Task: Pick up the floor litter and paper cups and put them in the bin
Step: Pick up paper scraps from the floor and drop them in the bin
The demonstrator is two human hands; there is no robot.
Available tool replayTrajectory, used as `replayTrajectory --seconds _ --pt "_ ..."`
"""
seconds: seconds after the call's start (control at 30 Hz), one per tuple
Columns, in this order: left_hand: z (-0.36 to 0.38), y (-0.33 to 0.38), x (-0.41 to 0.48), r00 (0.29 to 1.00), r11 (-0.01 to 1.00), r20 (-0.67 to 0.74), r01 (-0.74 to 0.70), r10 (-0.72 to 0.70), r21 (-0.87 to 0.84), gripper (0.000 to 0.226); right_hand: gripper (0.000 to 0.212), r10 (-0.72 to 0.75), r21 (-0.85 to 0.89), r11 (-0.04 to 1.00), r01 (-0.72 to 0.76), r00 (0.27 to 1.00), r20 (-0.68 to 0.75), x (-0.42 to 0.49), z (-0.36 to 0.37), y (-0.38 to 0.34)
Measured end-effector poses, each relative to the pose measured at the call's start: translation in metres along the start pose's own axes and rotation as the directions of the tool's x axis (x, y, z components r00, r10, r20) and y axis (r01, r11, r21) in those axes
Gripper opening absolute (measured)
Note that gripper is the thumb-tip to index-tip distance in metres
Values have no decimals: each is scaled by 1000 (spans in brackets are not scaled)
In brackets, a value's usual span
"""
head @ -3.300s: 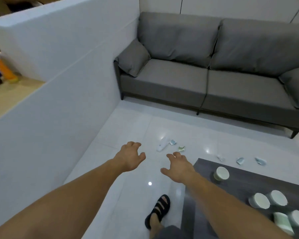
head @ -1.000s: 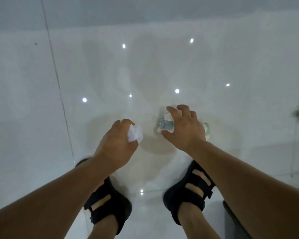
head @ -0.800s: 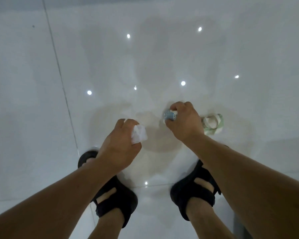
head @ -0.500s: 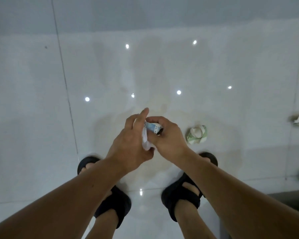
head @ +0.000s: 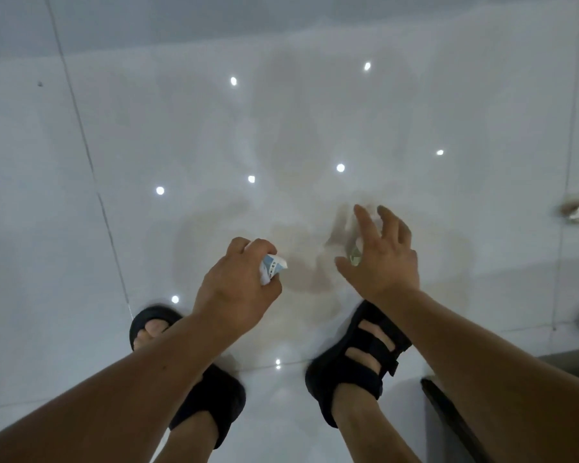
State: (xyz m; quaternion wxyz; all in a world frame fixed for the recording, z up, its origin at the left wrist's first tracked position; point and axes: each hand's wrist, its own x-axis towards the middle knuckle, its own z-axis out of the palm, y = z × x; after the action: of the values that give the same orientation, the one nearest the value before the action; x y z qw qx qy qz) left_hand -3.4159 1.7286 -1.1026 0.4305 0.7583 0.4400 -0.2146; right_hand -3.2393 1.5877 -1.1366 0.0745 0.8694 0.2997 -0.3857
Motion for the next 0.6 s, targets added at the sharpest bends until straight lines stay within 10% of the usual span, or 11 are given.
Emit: replayTrajectory --seconds 0.3,0.6 --pt "-2 0 8 998 995 45 -41 37 89 35 42 16 165 986 1 995 -100 4 37 5" --pt "-129 117 -59 986 938 88 -165 145 304 37 31 -123 352 914 202 964 -235 -103 -116 -25"
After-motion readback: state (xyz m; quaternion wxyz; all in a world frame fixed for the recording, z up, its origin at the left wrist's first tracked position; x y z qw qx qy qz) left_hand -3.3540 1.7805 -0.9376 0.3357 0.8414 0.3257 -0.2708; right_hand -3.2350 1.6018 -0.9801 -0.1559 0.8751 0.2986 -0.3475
